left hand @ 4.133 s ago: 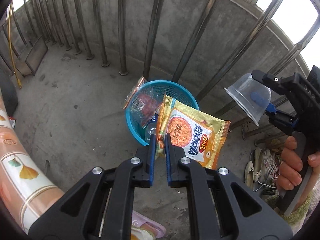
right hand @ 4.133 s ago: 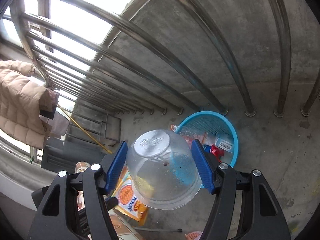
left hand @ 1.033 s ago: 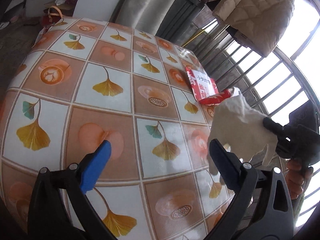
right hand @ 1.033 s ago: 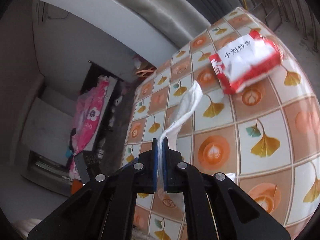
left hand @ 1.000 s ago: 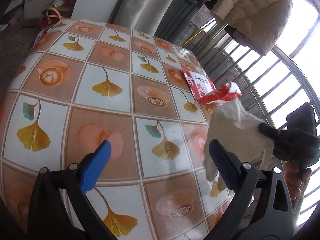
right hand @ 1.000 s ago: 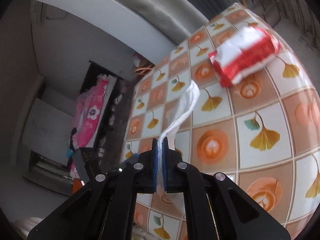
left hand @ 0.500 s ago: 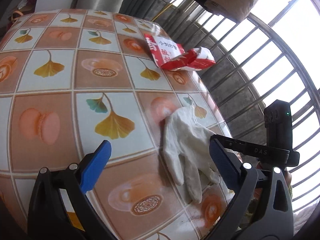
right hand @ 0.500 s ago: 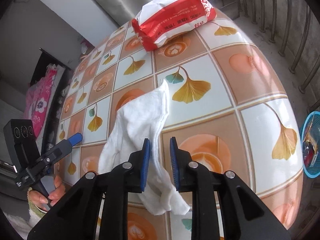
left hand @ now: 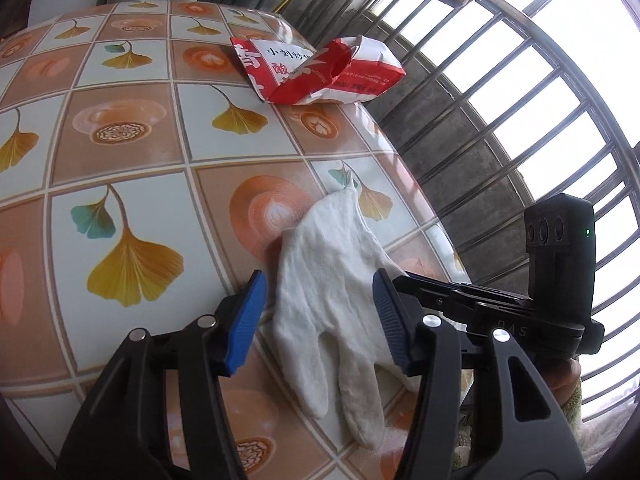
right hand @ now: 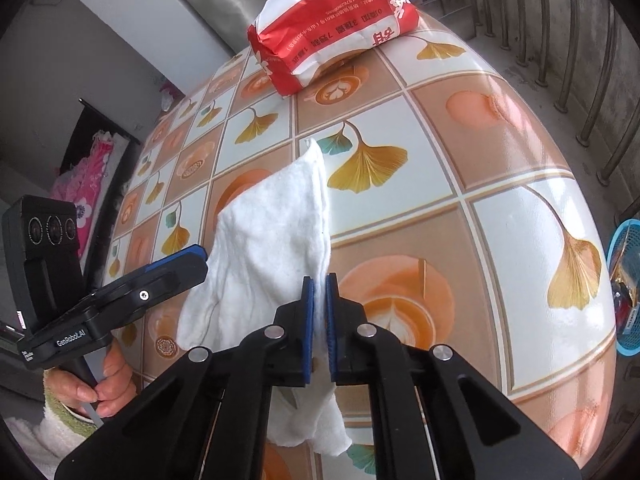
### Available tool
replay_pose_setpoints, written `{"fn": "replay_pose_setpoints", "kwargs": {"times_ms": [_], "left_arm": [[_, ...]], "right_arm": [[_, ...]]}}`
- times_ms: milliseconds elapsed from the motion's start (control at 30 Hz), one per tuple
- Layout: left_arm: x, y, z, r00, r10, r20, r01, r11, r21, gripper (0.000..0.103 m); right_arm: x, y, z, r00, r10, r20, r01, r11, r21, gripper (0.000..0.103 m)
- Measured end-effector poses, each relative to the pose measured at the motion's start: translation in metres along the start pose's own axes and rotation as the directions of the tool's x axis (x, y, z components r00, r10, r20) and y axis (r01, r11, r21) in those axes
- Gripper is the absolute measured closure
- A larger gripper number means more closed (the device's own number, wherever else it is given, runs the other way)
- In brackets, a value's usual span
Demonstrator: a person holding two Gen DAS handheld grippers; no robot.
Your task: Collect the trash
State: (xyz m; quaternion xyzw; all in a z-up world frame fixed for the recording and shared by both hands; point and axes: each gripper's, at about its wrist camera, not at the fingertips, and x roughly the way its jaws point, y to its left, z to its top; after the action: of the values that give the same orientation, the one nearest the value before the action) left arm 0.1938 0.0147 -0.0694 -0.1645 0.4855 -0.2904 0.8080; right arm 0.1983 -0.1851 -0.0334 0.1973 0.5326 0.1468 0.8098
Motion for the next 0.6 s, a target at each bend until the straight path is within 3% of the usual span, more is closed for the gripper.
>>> {"fn": "replay_pose_setpoints", "kwargs": {"times_ms": [100, 400, 600], "left_arm": [[0.0045, -0.0047, 0.0012, 1.000, 0.006, -0.011, -0.006, 1.000, 0.014, 0.063], [0.0110, -0.0096, -0.0036, 0.997, 0.069, -0.022, -0.068, 0.996, 0.053, 0.099], [0.0046, -0.0055, -0.0031, 0.996, 0.093, -0.005, -0.092, 0.995, 0.048, 0.101]], "right_arm": [[0.0009, -0.0029, 0.0007, 1.000, 0.017, 0.002, -0.017, 1.000, 0.016, 0.099], [0.0003, -0.0054, 0.0005, 0.999, 0.039, 0.007, -0.039, 0.999, 0.034, 0.099], [-0.0061, -0.0114, 0.0069, 0.998, 0.057, -0.006, -0.057, 0.997, 0.060, 0.095]]}}
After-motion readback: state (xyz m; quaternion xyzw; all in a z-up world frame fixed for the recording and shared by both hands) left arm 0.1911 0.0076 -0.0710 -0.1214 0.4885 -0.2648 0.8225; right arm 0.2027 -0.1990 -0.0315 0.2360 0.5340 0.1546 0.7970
